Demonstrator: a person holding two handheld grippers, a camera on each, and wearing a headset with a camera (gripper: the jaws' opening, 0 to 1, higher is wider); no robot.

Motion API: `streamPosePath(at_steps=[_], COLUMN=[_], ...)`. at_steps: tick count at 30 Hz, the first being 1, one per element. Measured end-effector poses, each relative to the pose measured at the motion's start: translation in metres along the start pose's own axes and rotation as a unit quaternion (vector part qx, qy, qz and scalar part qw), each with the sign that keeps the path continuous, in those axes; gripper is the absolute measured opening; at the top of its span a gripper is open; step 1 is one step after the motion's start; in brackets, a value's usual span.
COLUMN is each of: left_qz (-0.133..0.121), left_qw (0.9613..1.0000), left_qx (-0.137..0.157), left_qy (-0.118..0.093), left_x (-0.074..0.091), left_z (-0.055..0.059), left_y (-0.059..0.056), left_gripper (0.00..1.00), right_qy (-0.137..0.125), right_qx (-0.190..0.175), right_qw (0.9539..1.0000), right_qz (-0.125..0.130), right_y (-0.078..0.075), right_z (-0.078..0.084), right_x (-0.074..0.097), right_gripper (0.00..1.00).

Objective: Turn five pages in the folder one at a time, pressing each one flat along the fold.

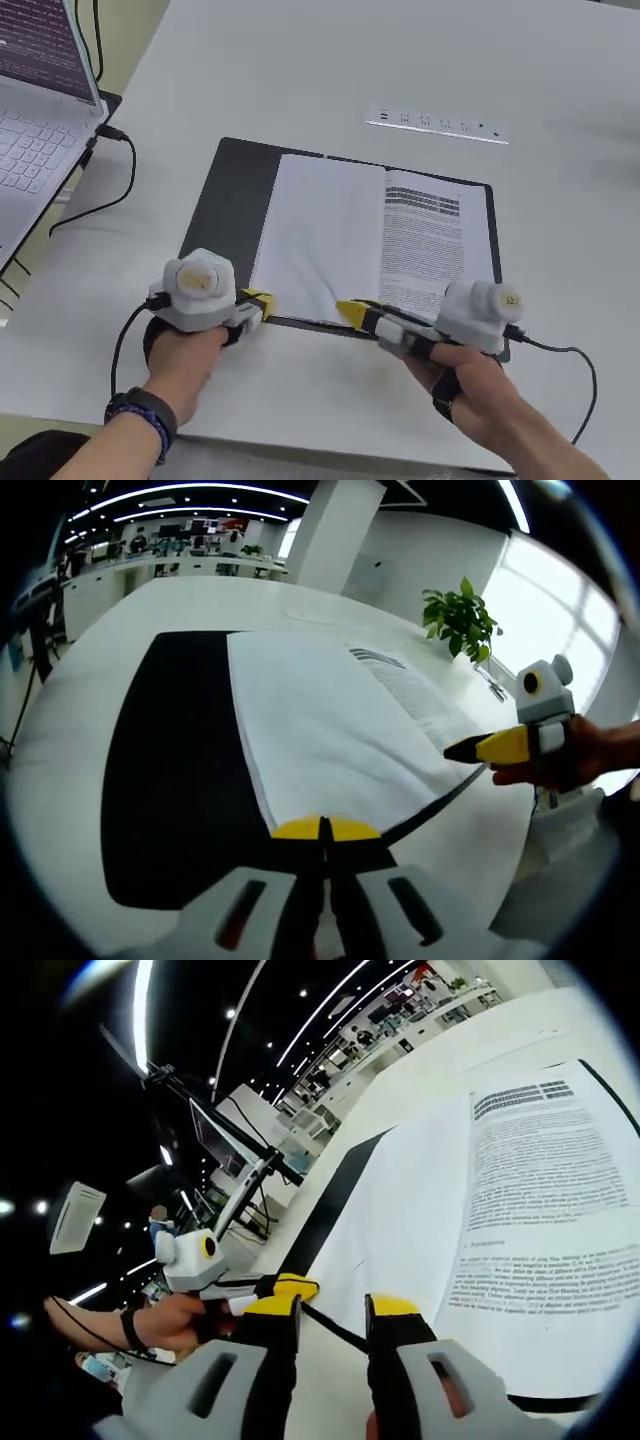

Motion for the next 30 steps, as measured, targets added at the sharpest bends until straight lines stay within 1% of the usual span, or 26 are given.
streamPosePath(at_steps=[5, 12, 16, 20, 22, 25, 30], left_qz=[0.003, 0.001, 0.0, 0.0, 0.001, 0.0, -0.002], left_qw=[1.0, 1.0, 1.0, 1.0, 1.0, 1.0, 1.0], left_qx=[0.001, -0.002, -0.003, -0.004, 0.001, 0.003, 0.001], left_qy=[0.003, 0.003, 0.004, 0.004, 0.005, 0.009, 0.01], left_x=[0.003, 0.002, 0.001, 0.0, -0.001, -0.002, -0.004], left_z=[-0.001, -0.002, -0.002, -0.001, -0.001, -0.001, -0.001], left_y=[-0.003, -0.003, -0.002, -0.001, 0.001, 0.002, 0.003], left_gripper=[0.0, 0.0, 0.0, 0.0, 0.0, 0.0, 0.0], right_qy=[-0.003, -0.006, -0.007, -0.016, -0.024, -0.029, -0.037], right_qx=[-0.001, 0.004, 0.011, 0.009, 0.023, 0.019, 0.014], right_qw=[1.0, 0.9999, 0.9998, 0.9995, 0.9984, 0.9983, 0.9975], right_qz=[0.006, 0.01, 0.015, 0.024, 0.046, 0.047, 0.058], right_y=[-0.007, -0.013, -0.019, -0.028, -0.035, -0.04, -0.052], right_z=[-0.006, -0.018, -0.028, -0.039, -0.047, -0.053, -0.064], right_x=[-0.001, -0.005, -0.009, -0.013, -0.015, -0.017, -0.019], right_gripper=[0.23, 0.21, 0.19, 0.17, 0.14, 0.12, 0.09])
Point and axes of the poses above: the centre of the closed fingertips' face, and the gripper's own axes: x roughly backward along the fingers, y roughly to its left, z roughly out of its underside, the point moved 5 cm from there along x, roughly backward along the fingers, and after that the axes turned 1 degree about z, right-handed, at the moved point
